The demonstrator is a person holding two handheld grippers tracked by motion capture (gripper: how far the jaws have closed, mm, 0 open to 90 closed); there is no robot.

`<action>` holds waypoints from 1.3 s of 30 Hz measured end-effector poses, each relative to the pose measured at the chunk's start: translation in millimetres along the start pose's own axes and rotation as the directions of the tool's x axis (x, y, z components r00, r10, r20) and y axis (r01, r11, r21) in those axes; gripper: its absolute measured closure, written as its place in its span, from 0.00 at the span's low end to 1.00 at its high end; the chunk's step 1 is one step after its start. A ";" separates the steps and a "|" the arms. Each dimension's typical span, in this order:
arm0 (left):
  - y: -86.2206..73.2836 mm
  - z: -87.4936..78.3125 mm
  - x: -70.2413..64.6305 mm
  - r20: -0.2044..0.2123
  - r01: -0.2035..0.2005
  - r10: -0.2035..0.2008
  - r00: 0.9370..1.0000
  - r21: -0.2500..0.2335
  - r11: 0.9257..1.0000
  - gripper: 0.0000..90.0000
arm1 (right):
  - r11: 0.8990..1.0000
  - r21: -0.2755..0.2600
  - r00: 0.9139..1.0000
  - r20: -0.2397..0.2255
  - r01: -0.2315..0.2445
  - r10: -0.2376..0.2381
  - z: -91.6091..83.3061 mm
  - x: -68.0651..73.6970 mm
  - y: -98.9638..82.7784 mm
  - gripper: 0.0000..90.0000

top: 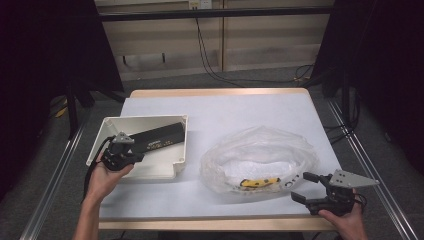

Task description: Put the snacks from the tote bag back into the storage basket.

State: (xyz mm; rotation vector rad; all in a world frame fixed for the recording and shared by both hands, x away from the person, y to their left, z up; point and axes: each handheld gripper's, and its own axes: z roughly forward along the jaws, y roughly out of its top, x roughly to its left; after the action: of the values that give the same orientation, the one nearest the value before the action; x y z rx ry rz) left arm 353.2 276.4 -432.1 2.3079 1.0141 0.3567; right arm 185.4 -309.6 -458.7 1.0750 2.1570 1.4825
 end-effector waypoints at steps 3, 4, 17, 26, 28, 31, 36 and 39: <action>2.7 4.8 4.1 -0.012 0.034 -0.034 0.999 0.005 0.999 1.00 | 1.000 0.004 1.000 -0.003 -0.004 0.004 0.3 0.0 -0.2 0.16; 4.7 6.7 5.8 -0.009 0.044 -0.044 0.999 0.007 0.999 1.00 | 1.000 0.005 1.000 -0.004 -0.003 0.003 0.4 0.0 -0.2 0.16; 16.3 23.4 18.0 -0.047 0.064 -0.063 0.997 0.026 0.998 1.00 | 1.000 0.007 1.000 -0.005 -0.001 0.001 0.4 0.0 -0.4 0.16; 19.4 29.3 24.7 -0.068 0.090 -0.089 0.994 0.019 0.996 1.00 | 1.000 0.004 1.000 -0.002 0.000 0.000 0.1 0.2 -0.5 0.16; 20.0 29.8 26.0 -0.072 0.089 -0.088 0.994 0.019 0.996 1.00 | 1.000 0.004 1.000 -0.004 -0.001 0.001 0.1 -0.2 -0.5 0.16; 20.7 31.7 26.3 -0.071 0.104 -0.103 0.992 0.009 0.995 1.00 | 1.000 0.006 1.000 -0.004 -0.002 0.002 0.2 0.0 -0.5 0.16; 23.0 34.2 27.4 -0.079 0.106 -0.106 0.991 0.003 0.994 1.00 | 1.000 0.006 1.000 -0.003 -0.001 0.001 0.0 0.1 -0.6 0.16; 23.0 35.2 27.1 -0.077 0.117 -0.117 0.990 -0.008 0.993 1.00 | 1.000 0.005 1.000 -0.001 -0.003 0.003 -0.3 -0.2 -0.8 0.16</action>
State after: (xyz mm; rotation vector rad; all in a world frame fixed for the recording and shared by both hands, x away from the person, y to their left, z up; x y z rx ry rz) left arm 400.9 269.7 -445.7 2.2347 1.1804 0.4026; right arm 185.1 -310.1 -459.3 1.0792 2.1624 1.4798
